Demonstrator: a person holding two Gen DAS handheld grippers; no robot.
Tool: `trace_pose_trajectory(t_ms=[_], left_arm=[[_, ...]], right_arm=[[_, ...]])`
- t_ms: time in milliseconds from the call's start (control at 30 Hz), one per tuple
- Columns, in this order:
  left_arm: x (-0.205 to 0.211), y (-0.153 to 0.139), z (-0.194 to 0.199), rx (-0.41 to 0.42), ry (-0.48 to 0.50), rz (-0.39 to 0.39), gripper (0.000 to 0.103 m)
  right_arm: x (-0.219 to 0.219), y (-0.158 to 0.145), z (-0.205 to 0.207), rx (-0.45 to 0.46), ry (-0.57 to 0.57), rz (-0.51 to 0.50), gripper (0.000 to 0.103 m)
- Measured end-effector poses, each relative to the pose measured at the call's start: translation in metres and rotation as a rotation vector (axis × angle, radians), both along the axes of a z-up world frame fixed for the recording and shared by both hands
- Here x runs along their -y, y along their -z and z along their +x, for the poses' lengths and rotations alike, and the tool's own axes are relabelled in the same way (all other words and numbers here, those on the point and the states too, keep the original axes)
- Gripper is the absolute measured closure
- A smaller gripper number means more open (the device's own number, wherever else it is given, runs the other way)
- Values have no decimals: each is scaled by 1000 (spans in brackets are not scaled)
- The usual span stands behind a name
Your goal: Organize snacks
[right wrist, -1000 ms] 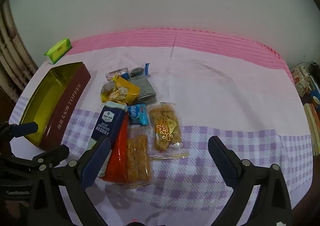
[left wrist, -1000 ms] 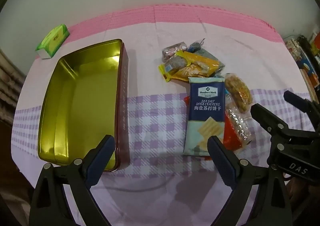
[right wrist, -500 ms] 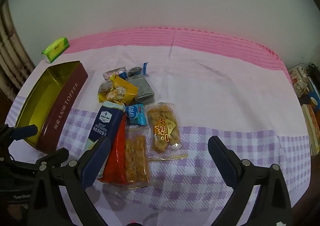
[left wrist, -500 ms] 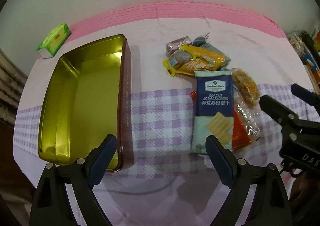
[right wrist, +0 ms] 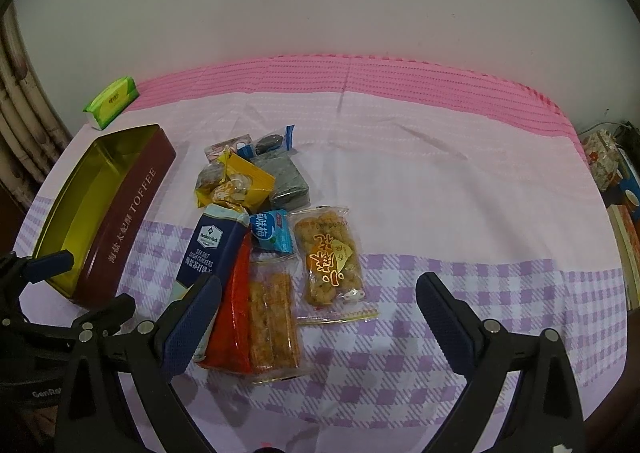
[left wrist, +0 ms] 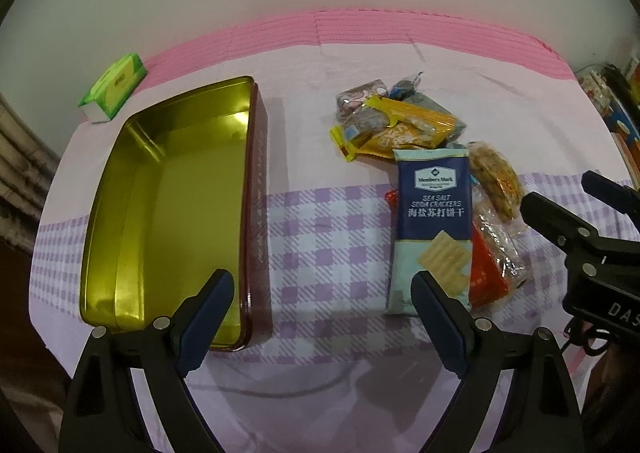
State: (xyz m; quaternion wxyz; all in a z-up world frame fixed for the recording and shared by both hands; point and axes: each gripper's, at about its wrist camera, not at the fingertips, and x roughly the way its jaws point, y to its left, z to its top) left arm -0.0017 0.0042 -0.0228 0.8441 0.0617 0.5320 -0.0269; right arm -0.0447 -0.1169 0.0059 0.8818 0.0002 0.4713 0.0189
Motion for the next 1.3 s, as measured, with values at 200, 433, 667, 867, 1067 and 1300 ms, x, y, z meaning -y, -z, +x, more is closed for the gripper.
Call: trace_pose_trajectory(t_ms=[200, 433, 667, 867, 1067, 1300], left_arm=[[2, 1, 1, -13, 9, -1, 13], [2, 5, 4, -35, 5, 7, 13], [5, 7, 4, -47, 14, 14, 13], [4, 7, 4, -49, 16, 3, 13], [4, 8, 5, -53, 18, -4, 13], [3, 9, 6, -53, 8, -4, 13]], right_arm=[[1, 1, 1, 3, -4, 9, 6], [4, 3, 2, -3, -6, 16, 6], [4, 4, 4, -6, -13, 17, 6], [5, 5, 5, -10, -14, 25, 6], [5, 6, 5, -10, -17, 26, 6], [4, 7, 4, -10, -22, 22, 6]])
